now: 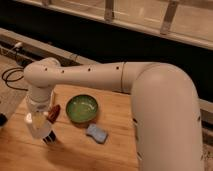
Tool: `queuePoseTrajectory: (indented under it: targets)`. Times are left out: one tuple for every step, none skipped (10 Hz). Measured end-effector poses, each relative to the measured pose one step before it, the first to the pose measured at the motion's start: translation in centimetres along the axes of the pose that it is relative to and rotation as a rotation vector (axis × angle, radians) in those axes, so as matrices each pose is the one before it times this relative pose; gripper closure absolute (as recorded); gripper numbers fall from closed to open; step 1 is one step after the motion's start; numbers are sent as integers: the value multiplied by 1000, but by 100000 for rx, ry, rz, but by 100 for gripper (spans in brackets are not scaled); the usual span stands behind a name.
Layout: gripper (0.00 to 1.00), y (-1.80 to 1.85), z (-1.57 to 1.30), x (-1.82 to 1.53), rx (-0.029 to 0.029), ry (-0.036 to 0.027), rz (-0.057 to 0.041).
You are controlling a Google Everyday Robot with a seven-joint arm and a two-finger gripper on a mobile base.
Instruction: Place the ceramic cup over the eraser
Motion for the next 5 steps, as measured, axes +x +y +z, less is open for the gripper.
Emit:
queuePoseTrajectory:
  targets:
    - [25, -2, -9, -14, 14, -14, -9]
    - [20, 1, 12, -12, -20, 7, -30]
    - [20, 2, 18, -20, -31, -3, -38]
    - [20, -1, -5, -2, 7, -4, 1]
    - [20, -2, -13, 3, 19, -11, 18]
